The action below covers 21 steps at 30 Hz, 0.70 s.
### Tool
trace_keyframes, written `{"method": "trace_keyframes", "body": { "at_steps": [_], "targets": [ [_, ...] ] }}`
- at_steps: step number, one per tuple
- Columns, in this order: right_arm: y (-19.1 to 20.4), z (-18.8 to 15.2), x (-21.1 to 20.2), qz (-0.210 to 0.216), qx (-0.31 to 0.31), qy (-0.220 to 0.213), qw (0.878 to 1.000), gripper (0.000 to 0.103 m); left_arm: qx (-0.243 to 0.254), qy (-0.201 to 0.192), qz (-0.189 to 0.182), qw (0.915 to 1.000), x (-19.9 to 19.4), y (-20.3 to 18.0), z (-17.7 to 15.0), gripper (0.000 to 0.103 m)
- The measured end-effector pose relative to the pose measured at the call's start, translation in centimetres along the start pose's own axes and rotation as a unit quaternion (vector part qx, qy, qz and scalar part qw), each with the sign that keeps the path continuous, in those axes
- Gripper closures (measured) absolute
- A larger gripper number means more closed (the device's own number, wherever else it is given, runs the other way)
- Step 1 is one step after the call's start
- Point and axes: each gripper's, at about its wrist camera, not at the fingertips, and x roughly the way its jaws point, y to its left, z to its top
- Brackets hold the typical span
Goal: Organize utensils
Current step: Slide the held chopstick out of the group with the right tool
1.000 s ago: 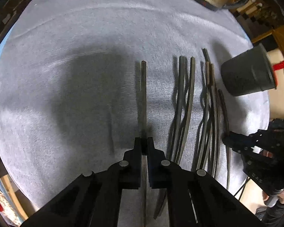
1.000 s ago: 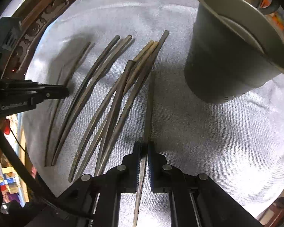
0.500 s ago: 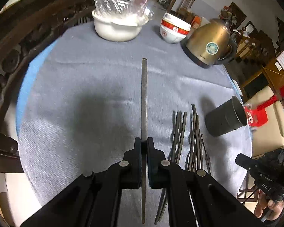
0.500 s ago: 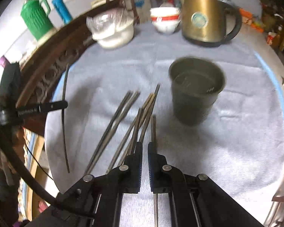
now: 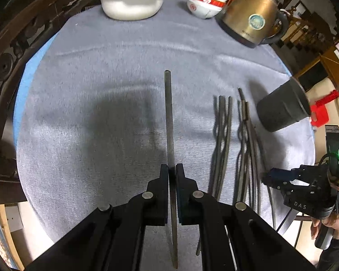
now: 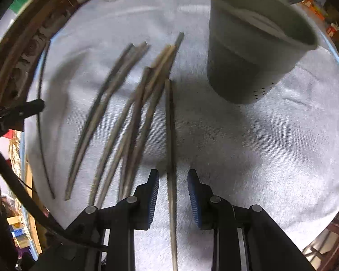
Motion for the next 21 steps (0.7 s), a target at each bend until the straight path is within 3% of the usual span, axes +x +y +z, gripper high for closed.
{"method": "trace_keyframes", "body": {
  "at_steps": [3, 5, 6, 10, 17, 19, 21],
  "targets": [
    [0.8, 0.6, 0.2, -0.018, -0.021, 0.002, 1.000, 0.075, -0.002, 0.011, 0.003, 0.9999, 1.0, 0.1, 0.3, 0.096],
    [1.5, 1.0, 0.4, -0.045, -0.037, 0.006, 0.998, 0.092, -0.006, 0.018, 0.001, 0.9998, 1.6, 0.3, 0.4, 0.096],
    [1.6, 1.2, 0.5, -0.049, -0.040, 0.005, 0.998, 0.095, -0.007, 0.019, 0.001, 0.9998, 1.7, 0.3, 0.5, 0.096],
    [0.7, 0.9, -0.3, -0.018, -0.017, -0.020, 1.000, 0.095, -0.003, 0.004, -0.007, 1.0000, 1.1, 0.2, 0.5, 0.096],
    [-0.8, -0.6, -5.6, 0.037, 0.029, -0.130, 0.990, 0.095, -0.019, -0.057, -0.021, 0.9980, -2.1, 0.5, 1.4, 0.097],
    [-1.0, -0.6, -7.4, 0.044, 0.035, -0.158, 0.986, 0.095, -0.015, -0.049, -0.019, 0.9985, -2.3, 0.3, 1.6, 0.097],
    [-1.1, -1.1, -8.2, 0.049, 0.034, -0.159, 0.985, 0.095, -0.008, -0.011, -0.024, 0.9996, -1.4, 0.1, 1.7, 0.097]
  ]
}}
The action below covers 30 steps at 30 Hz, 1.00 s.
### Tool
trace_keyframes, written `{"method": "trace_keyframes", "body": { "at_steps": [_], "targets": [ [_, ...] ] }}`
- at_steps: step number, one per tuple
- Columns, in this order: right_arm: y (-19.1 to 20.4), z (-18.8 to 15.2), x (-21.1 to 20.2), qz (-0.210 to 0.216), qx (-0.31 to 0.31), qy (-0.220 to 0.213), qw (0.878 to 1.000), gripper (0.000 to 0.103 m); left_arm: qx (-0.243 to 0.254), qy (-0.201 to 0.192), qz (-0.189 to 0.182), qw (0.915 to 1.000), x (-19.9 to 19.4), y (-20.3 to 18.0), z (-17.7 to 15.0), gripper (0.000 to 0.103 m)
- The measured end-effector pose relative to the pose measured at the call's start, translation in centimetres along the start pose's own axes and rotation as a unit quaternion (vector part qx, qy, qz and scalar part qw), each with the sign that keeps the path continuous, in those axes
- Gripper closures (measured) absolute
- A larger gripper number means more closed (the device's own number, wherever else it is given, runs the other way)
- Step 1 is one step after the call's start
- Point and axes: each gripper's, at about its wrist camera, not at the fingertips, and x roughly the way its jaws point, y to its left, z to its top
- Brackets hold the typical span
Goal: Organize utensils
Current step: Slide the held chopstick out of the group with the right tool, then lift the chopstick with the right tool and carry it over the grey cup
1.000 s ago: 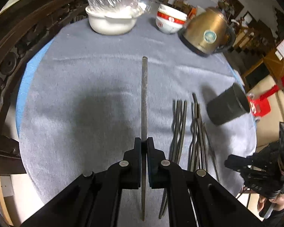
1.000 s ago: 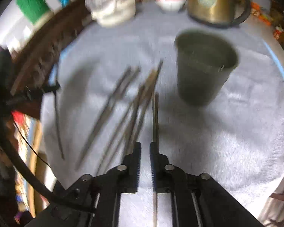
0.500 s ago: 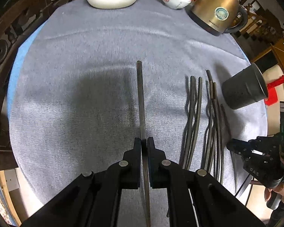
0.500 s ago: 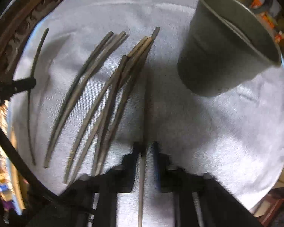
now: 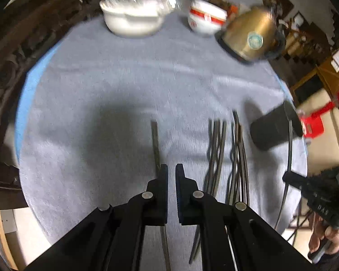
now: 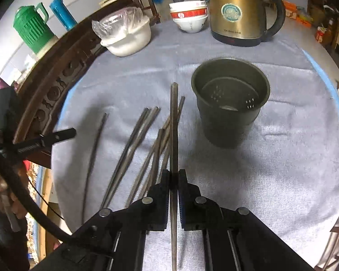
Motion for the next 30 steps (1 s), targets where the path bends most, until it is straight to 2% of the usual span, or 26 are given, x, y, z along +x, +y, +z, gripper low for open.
{"method": "trace_keyframes", "body": {
  "at_steps": [3, 6, 8, 11, 12, 18, 22, 25, 28, 30],
  "targets": [
    [0.1, -1.1, 0.3, -0.001, -0.006, 0.008, 1.000, 0.095, 0.008, 0.050, 0.022, 0.9985, 2.0, 0.0, -0.3, 0.096],
    [0.4, -1.6, 2.5, 0.004, -0.010, 0.025, 1.000, 0.095, -0.006, 0.072, 0.034, 0.9968, 3.4, 0.4, -0.6, 0.096],
    [0.0, -3.3, 2.7, 0.006, -0.010, 0.036, 0.999, 0.095, -0.014, 0.083, 0.036, 0.9958, 4.3, 0.6, -0.4, 0.096],
    [0.1, -4.0, 4.0, 0.007, -0.014, 0.054, 0.998, 0.095, -0.015, 0.117, 0.048, 0.9919, 6.3, 0.5, -0.4, 0.096],
    [0.2, -4.2, 4.3, 0.008, -0.016, 0.058, 0.998, 0.095, -0.014, 0.104, 0.047, 0.9934, 5.9, 0.5, -0.2, 0.096],
    [-0.2, -4.6, 4.3, 0.010, -0.017, 0.064, 0.998, 0.095, -0.014, 0.103, 0.032, 0.9940, 5.6, 0.9, 0.1, 0.098],
    [-0.6, -4.4, 3.7, 0.015, -0.008, 0.054, 0.998, 0.095, -0.024, 0.083, 0.021, 0.9961, 4.1, 1.7, 0.2, 0.098],
    [-0.8, -4.2, 2.8, 0.021, -0.006, 0.038, 0.999, 0.095, -0.030, 0.045, 0.003, 0.9985, 1.6, 1.8, 0.3, 0.098],
    [-0.9, -3.7, 1.4, 0.024, -0.001, 0.011, 1.000, 0.095, -0.031, -0.010, -0.010, 0.9994, -1.4, 1.3, 0.6, 0.098],
    [-1.0, -3.2, -0.1, 0.022, 0.004, -0.018, 1.000, 0.095, -0.031, -0.067, -0.003, 0.9973, -3.8, 1.1, 0.9, 0.098]
  ]
}}
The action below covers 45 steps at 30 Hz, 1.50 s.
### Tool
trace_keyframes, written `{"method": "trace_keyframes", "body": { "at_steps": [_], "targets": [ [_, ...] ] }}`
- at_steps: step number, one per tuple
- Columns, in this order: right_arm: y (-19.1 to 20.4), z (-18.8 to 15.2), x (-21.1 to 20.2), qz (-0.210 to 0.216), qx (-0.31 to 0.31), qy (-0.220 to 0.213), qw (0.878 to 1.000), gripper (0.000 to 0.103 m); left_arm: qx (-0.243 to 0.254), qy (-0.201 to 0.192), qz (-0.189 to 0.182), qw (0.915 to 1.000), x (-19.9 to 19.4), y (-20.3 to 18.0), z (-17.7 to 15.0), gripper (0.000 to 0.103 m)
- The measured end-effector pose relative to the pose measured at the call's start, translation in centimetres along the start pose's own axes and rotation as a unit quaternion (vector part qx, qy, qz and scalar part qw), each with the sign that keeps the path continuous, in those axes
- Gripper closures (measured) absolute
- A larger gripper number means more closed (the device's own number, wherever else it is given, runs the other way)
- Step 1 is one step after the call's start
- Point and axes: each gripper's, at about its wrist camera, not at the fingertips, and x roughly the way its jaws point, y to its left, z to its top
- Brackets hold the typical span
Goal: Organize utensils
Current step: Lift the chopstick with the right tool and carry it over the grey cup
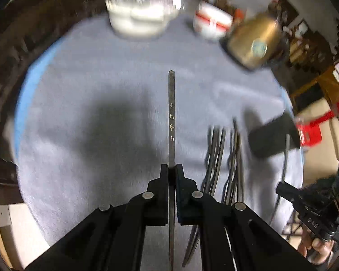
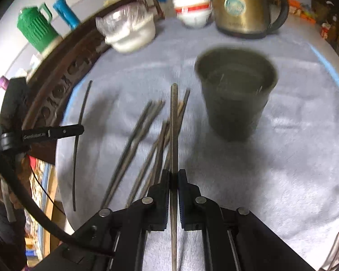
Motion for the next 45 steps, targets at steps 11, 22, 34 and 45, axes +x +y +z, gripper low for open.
{"method": "trace_keyframes", "body": {
  "at_steps": [11, 22, 34, 45],
  "targets": [
    [2.3, 0.3, -6.1, -0.070, -0.009, -0.220, 0.973, 0.095, 0.022, -0.248, 0.050, 0.9673, -2.9, -2.4, -2.7, 0.098],
    [2.8, -1.7, -5.0, -0.154, -0.017, -0.320, 0.935, 0.095, 0.033, -0.326, 0.064, 0.9426, -1.9, -1.8, -4.9, 0.098],
    [1.8, -4.3, -6.1, -0.158, -0.013, -0.338, 0.928, 0.095, 0.046, -0.345, 0.060, 0.9357, -3.9, -1.3, -8.4, 0.097],
    [2.7, -8.1, -9.1, -0.142, -0.007, -0.345, 0.928, 0.095, 0.030, -0.335, 0.027, 0.9412, -6.7, 0.6, -11.8, 0.096]
  ]
}}
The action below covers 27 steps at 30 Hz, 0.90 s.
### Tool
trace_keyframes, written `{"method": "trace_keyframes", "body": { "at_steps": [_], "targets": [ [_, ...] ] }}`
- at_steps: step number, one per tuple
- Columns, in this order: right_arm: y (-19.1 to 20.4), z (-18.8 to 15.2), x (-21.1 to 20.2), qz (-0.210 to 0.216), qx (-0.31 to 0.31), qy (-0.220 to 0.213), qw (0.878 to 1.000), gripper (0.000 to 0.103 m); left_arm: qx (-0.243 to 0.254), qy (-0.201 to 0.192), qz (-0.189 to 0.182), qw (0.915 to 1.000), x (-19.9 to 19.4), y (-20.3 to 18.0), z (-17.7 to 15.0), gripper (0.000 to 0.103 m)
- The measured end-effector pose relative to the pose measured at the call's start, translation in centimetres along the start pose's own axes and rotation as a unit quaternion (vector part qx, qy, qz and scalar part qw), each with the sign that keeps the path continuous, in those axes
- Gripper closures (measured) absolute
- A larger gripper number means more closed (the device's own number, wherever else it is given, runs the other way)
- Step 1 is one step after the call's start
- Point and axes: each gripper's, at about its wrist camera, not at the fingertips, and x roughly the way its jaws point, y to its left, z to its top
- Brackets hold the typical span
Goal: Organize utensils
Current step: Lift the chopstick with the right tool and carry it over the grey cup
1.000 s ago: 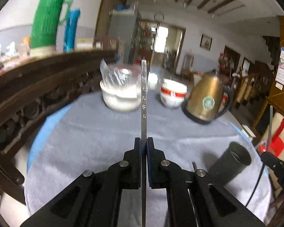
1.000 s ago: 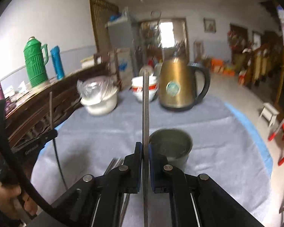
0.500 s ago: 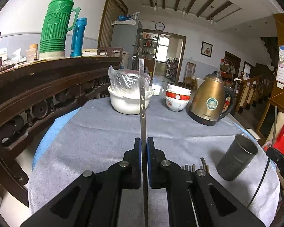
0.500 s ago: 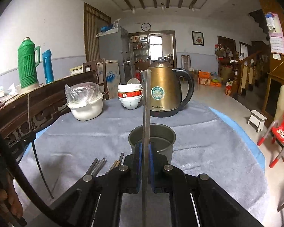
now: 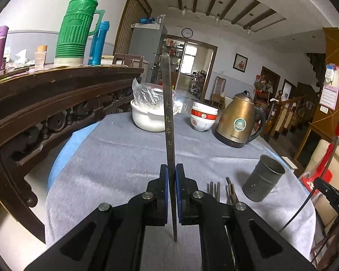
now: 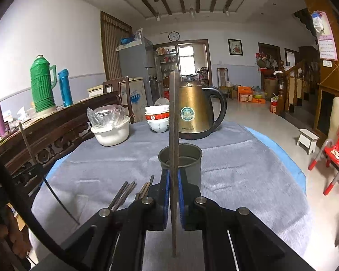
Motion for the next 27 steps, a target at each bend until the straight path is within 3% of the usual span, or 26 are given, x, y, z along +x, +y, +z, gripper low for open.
{"method": "trace_keyframes", "body": {
  "at_steps": [8, 15, 20, 27],
  "targets": [
    [-0.6, -0.8, -1.9, -0.004, 0.013, -0.002, 1.000, 0.095, -0.002, 0.004, -0.009, 1.0000, -0.6, -0.3, -0.3, 0.096],
    [-1.9, 0.0, -2.1, -0.001, 0.040, -0.010, 0.999, 0.095, -0.021, -0.011, -0.021, 0.9995, -1.4, -0.4, 1.6, 0.096],
    [-2.6, 2.4, -4.0, 0.004, 0.053, -0.048, 0.997, 0.095, -0.038, -0.024, -0.062, 0.9971, -2.1, -1.7, 4.2, 0.096],
    [-3.1, 7.6, -6.5, 0.019, 0.060, -0.125, 0.990, 0.095, -0.062, -0.033, -0.147, 0.9865, -1.8, -5.9, 8.3, 0.096]
  ]
}}
